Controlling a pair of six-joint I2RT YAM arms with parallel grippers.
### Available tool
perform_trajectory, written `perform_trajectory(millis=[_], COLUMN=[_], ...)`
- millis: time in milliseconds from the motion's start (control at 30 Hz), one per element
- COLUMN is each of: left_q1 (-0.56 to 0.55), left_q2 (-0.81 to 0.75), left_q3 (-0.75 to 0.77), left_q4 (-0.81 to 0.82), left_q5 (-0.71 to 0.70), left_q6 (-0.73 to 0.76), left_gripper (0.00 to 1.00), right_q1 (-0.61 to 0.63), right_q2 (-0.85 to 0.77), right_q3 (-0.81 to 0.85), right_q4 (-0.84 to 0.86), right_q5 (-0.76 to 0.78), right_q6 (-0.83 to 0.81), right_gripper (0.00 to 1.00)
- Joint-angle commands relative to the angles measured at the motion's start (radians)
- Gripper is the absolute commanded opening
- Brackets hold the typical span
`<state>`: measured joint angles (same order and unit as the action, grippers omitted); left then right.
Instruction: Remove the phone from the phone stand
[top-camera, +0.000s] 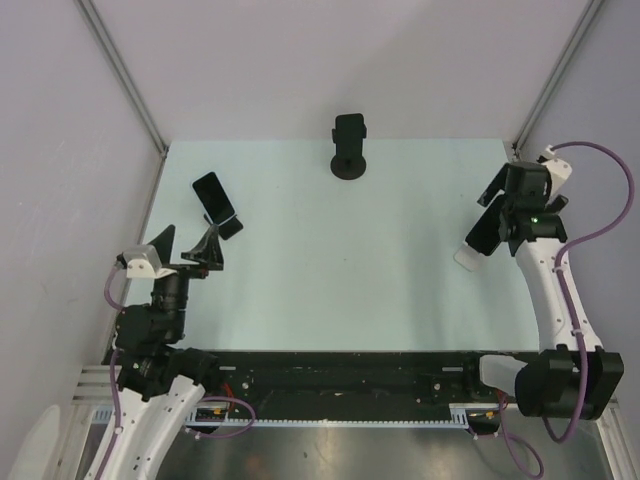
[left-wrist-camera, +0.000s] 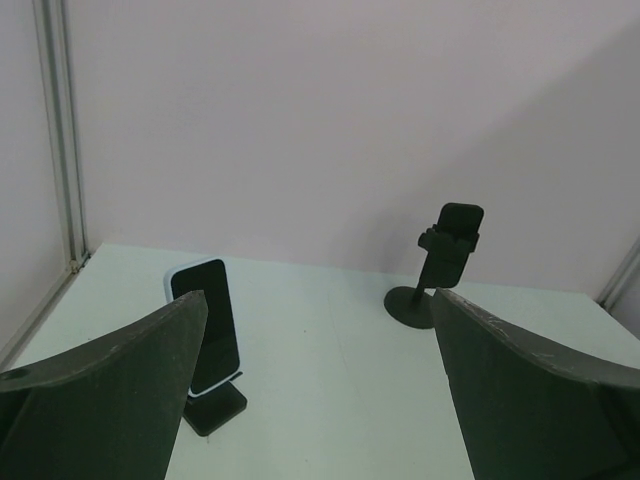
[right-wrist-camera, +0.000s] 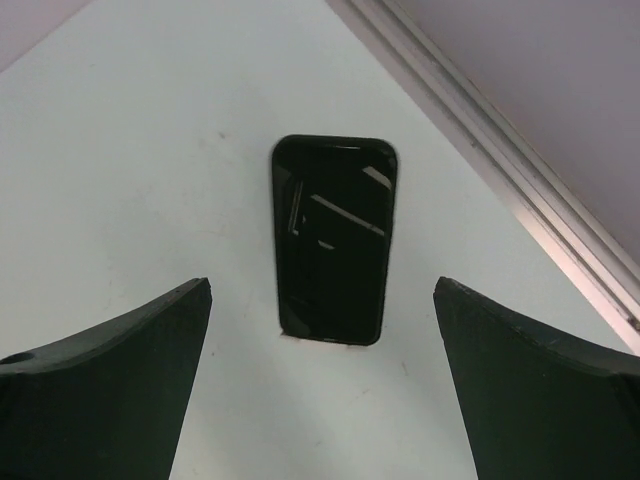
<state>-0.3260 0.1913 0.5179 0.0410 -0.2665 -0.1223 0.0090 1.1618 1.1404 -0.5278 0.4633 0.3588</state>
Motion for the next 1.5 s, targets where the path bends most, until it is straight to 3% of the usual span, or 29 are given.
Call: perform_trajectory(millis=[0, 267, 400, 533, 867, 1067, 1467], left_q1=[-0.045, -0.082, -0.085, -0.087, -0.087, -0.087, -0.087], left_q2=[-0.019, -0.032, -0.033, -0.029, 0.0, 0.031, 0.089], left_q3=[-0.01, -0.018, -0.018, -0.019, -0.022, -0.025, -0.025], left_q4=[0.011, 0.008, 0.008, 0.008, 0.008, 0.01, 0.01], left_q5=[0.021, 0.015, 0.018, 0.021, 0.038, 0.044, 0.062], left_q6=[0.032, 0.047, 0.05, 0.052, 0.062, 0.07, 0.084], left_gripper=[1.0, 1.0, 1.0, 1.0, 1.0, 1.0, 1.0], right_q1=[-0.133, -0.326, -0.403, -0.494, -0.544, -0.567, -0.615], right_q2=[0.045, 0.141, 0.147, 0.135, 0.174, 0.228, 0.325], right_q3=[0.044, 0.024, -0.054, -0.2, -0.364, -0.428, -0.446], right_q4=[-0.037, 0.063, 0.211, 0.425, 0.761, 0.919, 1.138], right_q5=[-0.087, -0.405, -0.517, -0.766, -0.931, -1.014, -1.094], right_q6=[0.131, 0.135, 0.13, 0.189, 0.149, 0.175, 0.244], right_gripper=[1.0, 1.0, 1.0, 0.96, 0.93, 0.85, 0.81])
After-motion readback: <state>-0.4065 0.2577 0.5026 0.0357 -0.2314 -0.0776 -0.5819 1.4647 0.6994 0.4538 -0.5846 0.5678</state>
